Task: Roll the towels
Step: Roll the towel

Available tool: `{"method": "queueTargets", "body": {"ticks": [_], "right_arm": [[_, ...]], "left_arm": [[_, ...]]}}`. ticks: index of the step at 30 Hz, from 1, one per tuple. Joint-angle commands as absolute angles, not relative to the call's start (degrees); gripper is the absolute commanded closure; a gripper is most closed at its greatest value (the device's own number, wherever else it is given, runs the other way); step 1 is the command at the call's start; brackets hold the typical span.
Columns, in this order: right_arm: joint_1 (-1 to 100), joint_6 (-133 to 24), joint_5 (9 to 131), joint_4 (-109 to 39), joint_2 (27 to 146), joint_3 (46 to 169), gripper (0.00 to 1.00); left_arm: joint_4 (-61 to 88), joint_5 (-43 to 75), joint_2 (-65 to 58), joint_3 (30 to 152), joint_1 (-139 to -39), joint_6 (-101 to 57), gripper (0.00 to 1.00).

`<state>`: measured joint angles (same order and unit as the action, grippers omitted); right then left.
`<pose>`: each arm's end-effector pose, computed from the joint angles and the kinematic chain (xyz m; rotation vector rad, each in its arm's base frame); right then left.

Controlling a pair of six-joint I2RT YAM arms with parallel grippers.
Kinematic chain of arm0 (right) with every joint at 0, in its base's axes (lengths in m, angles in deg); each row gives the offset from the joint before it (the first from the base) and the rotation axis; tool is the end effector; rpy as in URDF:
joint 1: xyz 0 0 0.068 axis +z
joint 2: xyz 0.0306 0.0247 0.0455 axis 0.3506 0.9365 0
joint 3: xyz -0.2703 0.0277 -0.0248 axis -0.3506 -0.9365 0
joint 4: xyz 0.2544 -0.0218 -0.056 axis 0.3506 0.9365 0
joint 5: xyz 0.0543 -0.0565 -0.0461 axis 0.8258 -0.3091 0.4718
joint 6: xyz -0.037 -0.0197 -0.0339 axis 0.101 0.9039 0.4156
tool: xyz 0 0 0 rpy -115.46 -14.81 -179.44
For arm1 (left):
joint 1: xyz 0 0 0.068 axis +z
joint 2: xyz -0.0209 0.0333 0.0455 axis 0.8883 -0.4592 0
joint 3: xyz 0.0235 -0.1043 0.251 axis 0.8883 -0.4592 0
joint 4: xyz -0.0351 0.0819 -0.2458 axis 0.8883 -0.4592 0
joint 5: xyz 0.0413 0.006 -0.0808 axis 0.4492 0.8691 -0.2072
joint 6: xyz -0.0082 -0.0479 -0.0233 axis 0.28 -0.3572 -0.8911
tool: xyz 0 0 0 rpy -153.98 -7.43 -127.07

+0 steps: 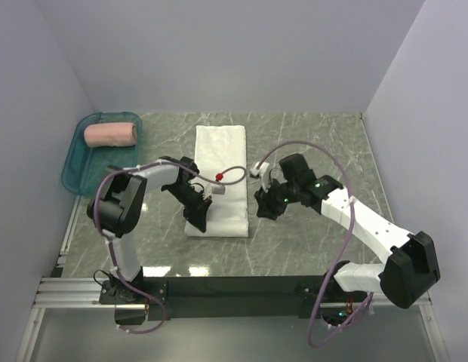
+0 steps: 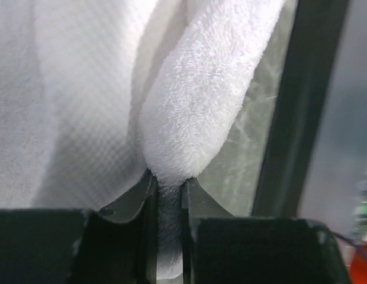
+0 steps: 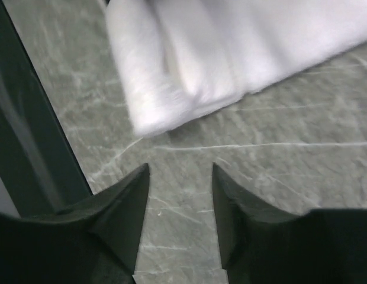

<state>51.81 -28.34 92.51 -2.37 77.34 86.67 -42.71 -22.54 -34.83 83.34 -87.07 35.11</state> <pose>0.2103 0.1489 0.2689 -1.2427 2.0742 0.7469 0.2690 -0.1507 0.1481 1.5731 2.3566 -1.2362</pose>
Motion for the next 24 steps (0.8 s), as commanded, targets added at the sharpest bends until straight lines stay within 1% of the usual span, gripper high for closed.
{"method": "queueTargets", "body": {"ticks": [1, 3, 4, 6, 9, 11, 16, 18, 19, 20, 21, 22, 24], "right_arm": [[59.52, -26.22, 84.83, -7.99, 75.88, 83.76, 0.45], [63.48, -25.25, 82.02, -8.97, 78.24, 84.46, 0.42], [67.07, -24.37, 79.05, -9.76, 79.47, 86.03, 0.4], [69.73, -24.54, 77.27, -11.16, 82.29, 87.44, 0.39], [75.35, -24.54, 73.05, -15.82, 84.58, 87.63, 0.31], [78.16, -23.31, 70.77, -18.19, 86.68, 87.01, 0.3], [80.64, -21.73, 70.4, -22.67, 93.35, 84.38, 0.31], [80.82, -21.81, 71.02, -23.47, 95.82, 84.11, 0.36], [80.73, -21.99, 71.37, -23.74, 98.01, 84.28, 0.42], [80.64, -22.25, 71.98, -23.83, 99.07, 84.46, 0.46], [80.73, -22.6, 73.29, -23.57, 99.96, 84.72, 0.53], [80.64, -22.87, 74.18, -22.52, 101.62, 85.25, 0.66], [80.38, -23.57, 78.46, -21.46, 103.03, 87.18, 0.75]], "left_arm": [[-52.9, -22.81, -42.93, 84.69, -84.3, 34.83, 0.99], [-53.79, -22.99, -45.48, 86.54, -83.85, 34.39, 0.99], [-53.7, -22.73, -46.02, 86.89, -83.76, 33.96, 0.99], [-53.27, -22.21, -46.72, 87.51, -83.76, 33.17, 0.99], [-53.17, -21.85, -47.78, 88.39, -83.76, 32.37, 0.99], [-53.44, -21.59, -48.39, 88.83, -83.67, 32.37, 0.99], [-52.47, -21.24, -49.01, 89.01, -83.32, 31.32, 0.98], [-52.73, -21.76, -49.36, 89.36, -83.06, 31.23, 0.98], [-52.74, -22.29, -49.27, 89.53, -82.62, 31.32, 0.97], [-52.82, -22.47, -49.1, 89.62, -82.27, 31.32, 0.97], [-52.74, -22.64, -48.92, 89.71, -81.92, 31.4, 0.96], [-52.91, -23.17, -48.75, 89.71, -81.04, 31.67, 0.94], [-53.17, -23.78, -47.7, 89.54, -79.99, 32.63, 0.92]]}}
